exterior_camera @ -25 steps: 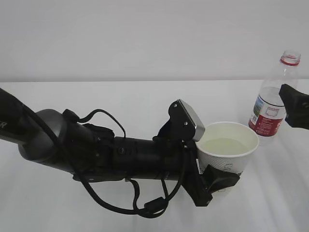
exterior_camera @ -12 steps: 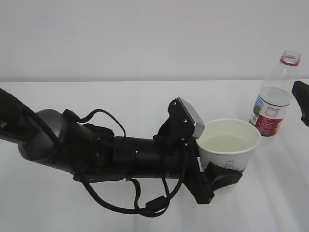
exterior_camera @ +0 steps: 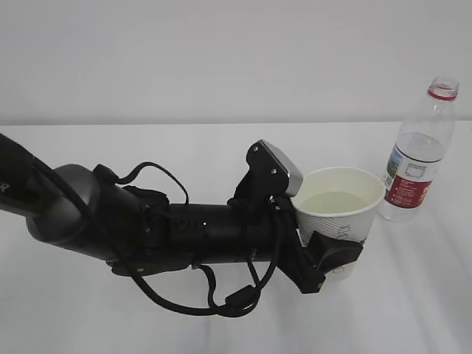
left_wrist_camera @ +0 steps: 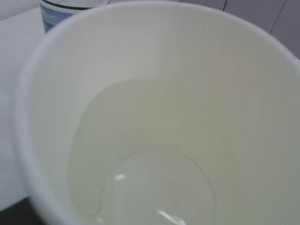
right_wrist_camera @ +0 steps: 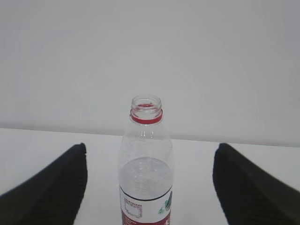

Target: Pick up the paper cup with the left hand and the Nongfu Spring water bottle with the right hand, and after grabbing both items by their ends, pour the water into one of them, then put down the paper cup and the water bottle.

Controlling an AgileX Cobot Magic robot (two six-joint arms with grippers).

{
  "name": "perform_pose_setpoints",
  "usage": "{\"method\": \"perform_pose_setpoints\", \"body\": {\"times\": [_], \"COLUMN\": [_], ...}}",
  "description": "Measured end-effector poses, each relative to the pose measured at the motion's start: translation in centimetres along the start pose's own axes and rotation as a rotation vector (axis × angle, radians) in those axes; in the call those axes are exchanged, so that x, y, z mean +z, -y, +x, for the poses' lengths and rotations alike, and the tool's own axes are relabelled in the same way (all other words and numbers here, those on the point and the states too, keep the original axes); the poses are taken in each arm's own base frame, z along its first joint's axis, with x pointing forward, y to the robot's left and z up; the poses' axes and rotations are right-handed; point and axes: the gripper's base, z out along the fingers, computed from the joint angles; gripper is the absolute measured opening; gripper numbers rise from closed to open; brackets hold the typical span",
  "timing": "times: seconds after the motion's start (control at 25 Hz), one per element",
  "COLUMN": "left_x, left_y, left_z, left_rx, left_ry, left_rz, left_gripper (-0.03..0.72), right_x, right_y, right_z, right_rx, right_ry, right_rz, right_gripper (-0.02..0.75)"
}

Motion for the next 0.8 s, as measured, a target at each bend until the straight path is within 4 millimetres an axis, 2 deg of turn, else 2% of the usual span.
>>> {"method": "perform_pose_setpoints", "body": {"times": [0.4, 0.8], "left_x": [0.0, -0.9], "left_y": [-0.3, -2.5], "left_z": [-0.2, -0.2], "left_rx": [-0.033, -0.05], "left_ry": [0.017, 0.027], "left_rz": [-0.031, -0.084], "left_gripper": [0.508, 0.508], "right_x": [-0.1, -0.1], "right_y": [0.0, 0.0], "right_z": [-0.1, -0.1], "right_rx": [0.002, 0.0], "right_ry": [0.001, 0.0], "right_rz": [0.001, 0.001], "right_gripper": [0.61, 0.596]}}
